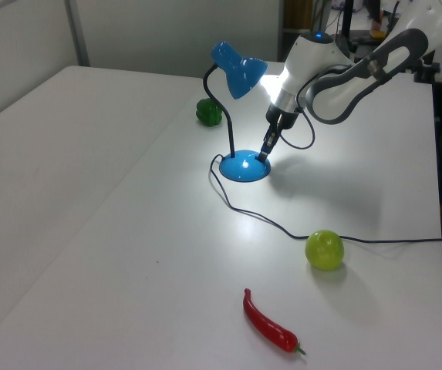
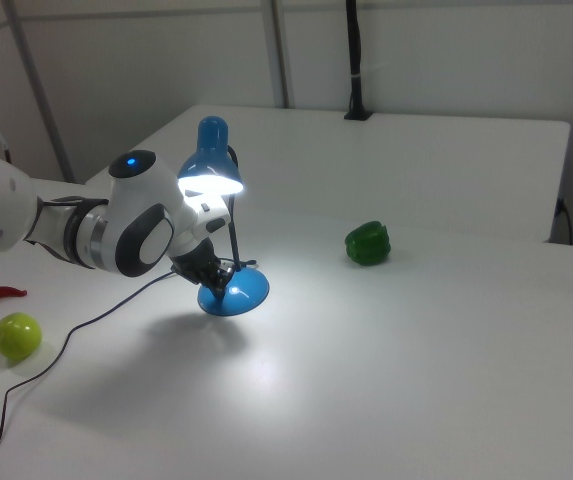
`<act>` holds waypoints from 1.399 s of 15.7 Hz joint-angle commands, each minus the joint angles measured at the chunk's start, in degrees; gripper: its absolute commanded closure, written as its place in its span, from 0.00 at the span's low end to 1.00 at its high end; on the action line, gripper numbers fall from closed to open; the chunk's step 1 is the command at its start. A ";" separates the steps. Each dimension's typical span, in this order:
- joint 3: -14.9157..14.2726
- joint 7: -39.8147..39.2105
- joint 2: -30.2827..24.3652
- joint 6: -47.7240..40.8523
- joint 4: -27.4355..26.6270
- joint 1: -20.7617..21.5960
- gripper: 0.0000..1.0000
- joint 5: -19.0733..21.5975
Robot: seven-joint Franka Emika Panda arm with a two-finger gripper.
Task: Turn off lamp
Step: 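Lower the gripper onto the base switch and press it down, then lift the gripper up away from the lamp base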
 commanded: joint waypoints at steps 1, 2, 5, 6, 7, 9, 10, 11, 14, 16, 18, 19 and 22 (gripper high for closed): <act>-0.05 -0.88 0.49 1.58 -0.79 -0.35 1.00 -0.97; -0.05 -0.88 0.41 1.58 -1.58 -0.35 1.00 -0.97; -0.14 -0.79 0.14 1.14 -2.46 -0.44 1.00 -1.75; -0.14 -0.70 -0.03 1.05 -2.46 -0.44 1.00 -1.85; -0.14 -0.70 -0.29 0.88 -2.55 -0.52 1.00 -1.85; -0.14 -0.70 -1.35 0.01 -2.99 -0.52 1.00 -1.93; -0.14 -0.70 -1.87 -1.65 -3.08 -0.52 1.00 -1.93; -0.14 -0.70 -2.58 -3.76 -3.08 -0.52 1.00 -1.93; -0.14 -0.79 -5.38 -10.61 -2.99 -0.52 1.00 -2.11; -0.14 -0.79 -7.14 -14.83 -2.82 -0.52 0.99 -2.20; -0.14 -0.79 -8.99 -19.40 -2.73 -0.44 0.97 -2.46; -0.14 -0.87 -10.13 -21.69 -2.64 -0.44 0.95 -2.55; -0.05 -0.88 -13.29 -28.02 -2.46 -0.17 0.65 -2.99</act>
